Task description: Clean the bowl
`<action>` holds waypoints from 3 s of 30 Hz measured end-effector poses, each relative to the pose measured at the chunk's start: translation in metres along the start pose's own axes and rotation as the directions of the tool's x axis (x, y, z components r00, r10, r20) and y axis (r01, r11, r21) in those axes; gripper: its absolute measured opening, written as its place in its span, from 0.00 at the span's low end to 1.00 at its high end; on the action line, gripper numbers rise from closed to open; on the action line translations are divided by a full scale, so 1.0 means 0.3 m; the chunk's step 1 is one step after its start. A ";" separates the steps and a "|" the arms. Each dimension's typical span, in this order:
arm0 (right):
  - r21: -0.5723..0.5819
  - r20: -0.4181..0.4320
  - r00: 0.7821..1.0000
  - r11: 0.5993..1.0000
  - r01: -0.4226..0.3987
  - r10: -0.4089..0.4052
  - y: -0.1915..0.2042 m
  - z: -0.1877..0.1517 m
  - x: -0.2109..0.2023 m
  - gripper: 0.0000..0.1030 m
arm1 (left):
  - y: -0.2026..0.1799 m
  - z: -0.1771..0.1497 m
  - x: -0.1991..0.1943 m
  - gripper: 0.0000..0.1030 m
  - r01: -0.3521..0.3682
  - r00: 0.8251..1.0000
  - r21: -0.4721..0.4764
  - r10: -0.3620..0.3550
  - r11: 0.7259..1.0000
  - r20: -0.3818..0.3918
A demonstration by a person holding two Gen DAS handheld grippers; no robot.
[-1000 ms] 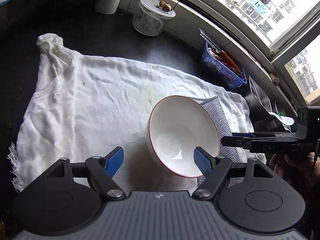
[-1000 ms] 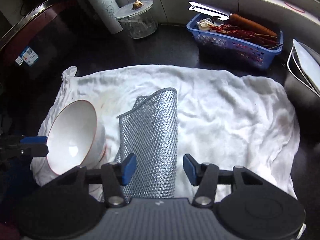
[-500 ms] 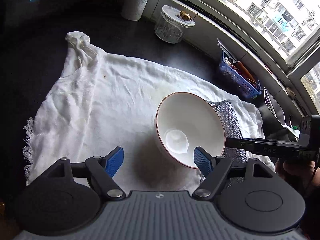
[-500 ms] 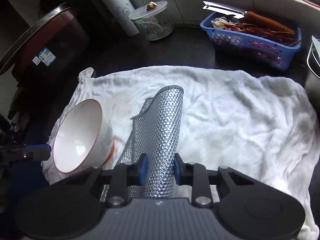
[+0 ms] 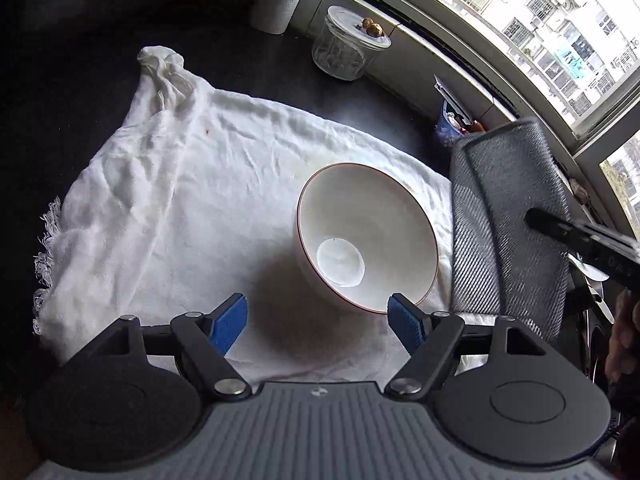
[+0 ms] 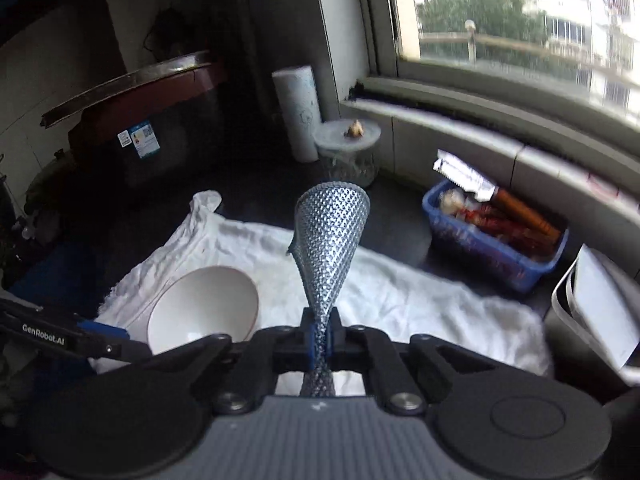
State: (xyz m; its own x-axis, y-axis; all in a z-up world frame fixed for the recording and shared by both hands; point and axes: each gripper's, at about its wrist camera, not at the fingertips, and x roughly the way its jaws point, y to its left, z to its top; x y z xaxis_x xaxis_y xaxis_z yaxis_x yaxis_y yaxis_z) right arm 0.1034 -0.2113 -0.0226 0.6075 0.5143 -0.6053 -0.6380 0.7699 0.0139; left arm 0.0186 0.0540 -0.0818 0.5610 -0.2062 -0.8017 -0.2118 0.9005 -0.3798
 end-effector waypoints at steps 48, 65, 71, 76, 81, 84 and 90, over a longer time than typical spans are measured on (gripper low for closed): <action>-0.272 -0.355 0.925 0.931 -0.245 0.139 0.329 -0.083 0.415 0.09 | 0.046 0.123 0.184 0.16 0.038 0.986 -0.070 -0.049 0.997 -0.157; -0.190 -0.501 0.843 0.926 -0.326 0.194 0.356 -0.052 0.460 0.08 | 0.087 0.056 0.172 0.14 -0.008 0.963 -0.402 -0.101 0.915 -0.249; -0.349 -0.456 0.884 0.892 -0.288 0.107 0.362 -0.042 0.425 0.07 | -0.050 0.112 0.135 0.17 -0.111 0.980 0.103 0.126 0.988 -0.151; -0.504 -0.434 0.901 0.823 -0.262 0.021 0.374 -0.043 0.420 0.07 | -0.044 0.145 0.125 0.12 -0.107 0.987 0.268 0.136 0.957 -0.091; -0.581 -0.444 0.896 0.769 -0.266 -0.025 0.404 -0.072 0.450 0.07 | -0.068 0.123 0.123 0.09 -0.104 0.989 0.338 0.132 0.936 -0.062; -0.554 -0.468 0.884 0.782 -0.286 -0.009 0.404 -0.069 0.467 0.07 | -0.054 0.128 0.126 0.09 -0.090 0.991 0.278 0.115 0.956 -0.074; -0.343 -0.526 0.844 0.882 -0.323 0.104 0.354 -0.041 0.488 0.10 | 0.054 0.141 0.120 0.09 -0.006 0.989 -0.051 -0.001 0.999 -0.146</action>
State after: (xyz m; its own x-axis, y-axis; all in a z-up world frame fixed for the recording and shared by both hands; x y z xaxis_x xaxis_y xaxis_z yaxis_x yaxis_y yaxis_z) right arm 0.1187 -0.0588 -0.1196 0.1971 0.3155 -0.9282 -0.9213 0.3833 -0.0653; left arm 0.0692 0.0773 -0.0974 0.4384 -0.2609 -0.8601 -0.2560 0.8811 -0.3978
